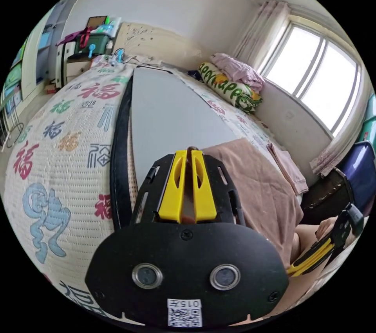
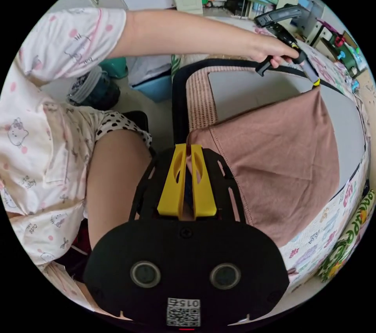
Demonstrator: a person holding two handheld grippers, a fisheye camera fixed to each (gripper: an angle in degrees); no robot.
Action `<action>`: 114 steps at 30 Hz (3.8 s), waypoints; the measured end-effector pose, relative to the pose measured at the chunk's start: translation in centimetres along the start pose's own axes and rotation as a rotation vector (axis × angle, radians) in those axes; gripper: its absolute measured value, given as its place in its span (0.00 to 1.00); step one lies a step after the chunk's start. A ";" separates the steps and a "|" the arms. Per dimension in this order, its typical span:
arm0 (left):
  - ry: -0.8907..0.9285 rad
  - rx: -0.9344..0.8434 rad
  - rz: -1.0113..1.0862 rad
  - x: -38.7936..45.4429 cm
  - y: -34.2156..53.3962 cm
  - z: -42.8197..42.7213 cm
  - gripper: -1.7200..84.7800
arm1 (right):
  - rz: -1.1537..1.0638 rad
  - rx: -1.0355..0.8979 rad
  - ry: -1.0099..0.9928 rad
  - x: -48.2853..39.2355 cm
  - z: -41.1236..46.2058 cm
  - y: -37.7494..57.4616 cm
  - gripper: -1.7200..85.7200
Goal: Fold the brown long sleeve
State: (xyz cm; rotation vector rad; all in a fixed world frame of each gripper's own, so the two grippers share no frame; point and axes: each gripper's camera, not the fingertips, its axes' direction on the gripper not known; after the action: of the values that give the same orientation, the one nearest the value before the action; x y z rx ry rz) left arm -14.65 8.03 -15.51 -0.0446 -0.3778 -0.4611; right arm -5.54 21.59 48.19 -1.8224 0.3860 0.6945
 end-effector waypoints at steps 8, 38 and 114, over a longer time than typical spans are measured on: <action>-0.057 0.073 -0.203 2.4 -4.0 -5.2 0.02 | 0.008 -0.091 0.029 -3.1 -2.5 -0.8 0.03; -0.114 -0.225 -0.007 32.9 -20.3 -2.9 0.04 | -0.070 -0.127 -0.029 -12.4 -8.5 1.5 0.02; 0.767 0.149 -0.441 11.4 -21.8 -43.4 0.09 | 0.988 0.704 -0.136 -2.5 -35.0 6.5 0.18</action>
State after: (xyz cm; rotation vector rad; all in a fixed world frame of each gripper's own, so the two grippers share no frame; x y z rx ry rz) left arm 0.09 -21.87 -52.65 0.3602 0.3445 -0.8393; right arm -1.60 -13.58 53.13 -0.8321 1.2922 1.1434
